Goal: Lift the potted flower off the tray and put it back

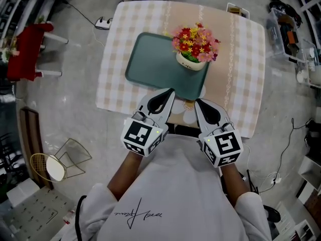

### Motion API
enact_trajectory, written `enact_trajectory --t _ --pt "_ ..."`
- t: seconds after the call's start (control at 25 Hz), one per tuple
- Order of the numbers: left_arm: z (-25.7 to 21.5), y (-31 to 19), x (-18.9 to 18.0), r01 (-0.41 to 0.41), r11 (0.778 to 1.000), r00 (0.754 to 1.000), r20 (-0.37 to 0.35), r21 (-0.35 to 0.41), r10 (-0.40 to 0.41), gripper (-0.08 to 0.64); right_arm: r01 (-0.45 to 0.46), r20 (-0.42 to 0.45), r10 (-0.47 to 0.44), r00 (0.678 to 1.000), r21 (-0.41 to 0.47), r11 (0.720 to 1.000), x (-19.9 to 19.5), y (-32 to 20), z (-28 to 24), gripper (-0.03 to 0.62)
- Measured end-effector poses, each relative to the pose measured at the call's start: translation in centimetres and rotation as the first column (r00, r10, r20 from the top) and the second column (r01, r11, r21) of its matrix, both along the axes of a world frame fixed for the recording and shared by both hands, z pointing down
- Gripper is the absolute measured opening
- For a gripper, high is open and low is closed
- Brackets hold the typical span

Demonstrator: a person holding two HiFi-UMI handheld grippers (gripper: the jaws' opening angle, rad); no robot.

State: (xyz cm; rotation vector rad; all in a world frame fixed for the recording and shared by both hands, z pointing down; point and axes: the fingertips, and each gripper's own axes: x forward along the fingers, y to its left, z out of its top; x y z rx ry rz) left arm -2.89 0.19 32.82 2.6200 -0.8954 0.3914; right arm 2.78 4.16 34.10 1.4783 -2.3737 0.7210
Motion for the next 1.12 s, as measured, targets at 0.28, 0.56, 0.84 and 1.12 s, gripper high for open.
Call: enact_trajectory --t 0.28,0.56,0.84,1.12 --pt "1.1 -2.1 0.2 -0.036 0.999 0.999 0.014 -0.024 0.036 0.000 -0.056 0.035 0.056 0.998 -0.026 0.998 0.0 -2.1 1.0 0.008" --pt "2.1 -4.2 0.1 -0.076 0.996 0.997 0.017 -0.049 0.077 0.002 -0.064 0.062 0.066 0.996 -0.036 0.997 -0.7 -3.9 1.5 0.021" --pt "3.3 -5.5 0.1 -0.108 0.991 0.994 0.024 -0.076 0.110 0.002 -0.082 0.069 0.086 0.994 -0.057 0.995 -0.7 -5.4 2.4 0.025" --pt "4.1 -7.3 0.6 -0.102 0.991 0.994 0.033 -0.087 0.105 0.002 -0.097 0.041 0.100 0.994 -0.076 0.992 -0.3 -6.8 3.7 0.037"
